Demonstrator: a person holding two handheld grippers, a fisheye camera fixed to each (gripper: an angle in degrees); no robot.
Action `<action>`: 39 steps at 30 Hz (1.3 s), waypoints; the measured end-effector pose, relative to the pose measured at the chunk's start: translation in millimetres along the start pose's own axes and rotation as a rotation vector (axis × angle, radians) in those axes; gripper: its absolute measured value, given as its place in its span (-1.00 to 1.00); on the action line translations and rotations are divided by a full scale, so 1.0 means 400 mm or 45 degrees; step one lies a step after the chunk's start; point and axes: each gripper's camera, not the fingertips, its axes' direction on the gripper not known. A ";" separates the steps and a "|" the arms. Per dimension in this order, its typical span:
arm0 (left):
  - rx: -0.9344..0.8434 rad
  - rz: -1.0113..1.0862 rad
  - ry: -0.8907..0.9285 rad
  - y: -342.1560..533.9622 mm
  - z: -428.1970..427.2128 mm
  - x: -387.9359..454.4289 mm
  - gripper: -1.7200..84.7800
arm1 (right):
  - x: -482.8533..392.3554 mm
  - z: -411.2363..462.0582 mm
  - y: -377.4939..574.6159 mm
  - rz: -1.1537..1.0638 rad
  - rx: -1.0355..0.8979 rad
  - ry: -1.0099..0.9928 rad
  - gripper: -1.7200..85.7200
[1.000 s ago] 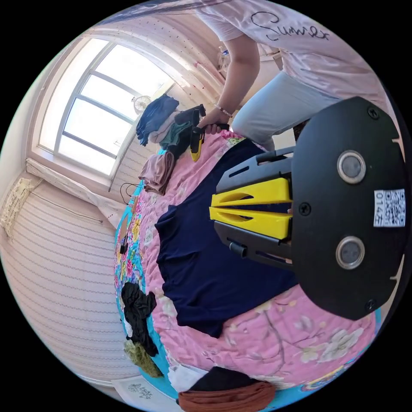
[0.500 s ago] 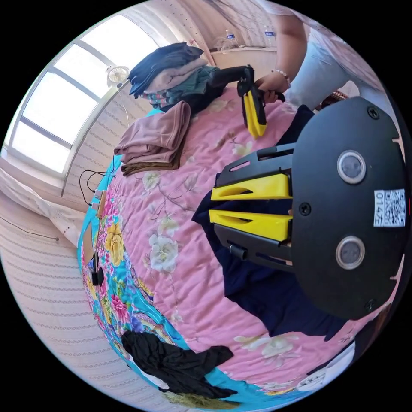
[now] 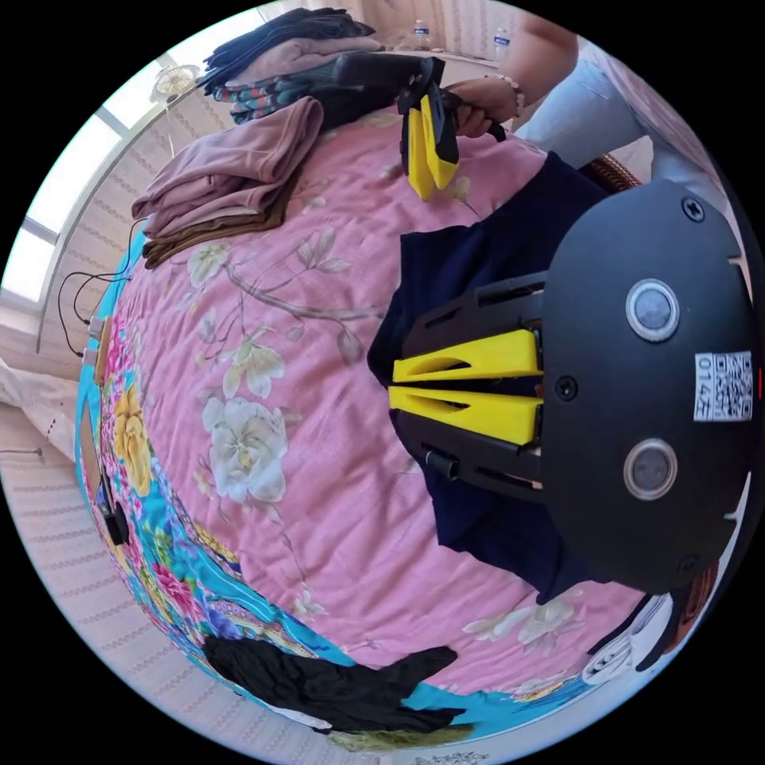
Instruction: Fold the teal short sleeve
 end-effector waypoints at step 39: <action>0.418 -0.183 0.191 0.290 -0.049 -0.290 -0.80 | -0.189 -0.005 -0.121 0.165 -0.001 0.331 -0.97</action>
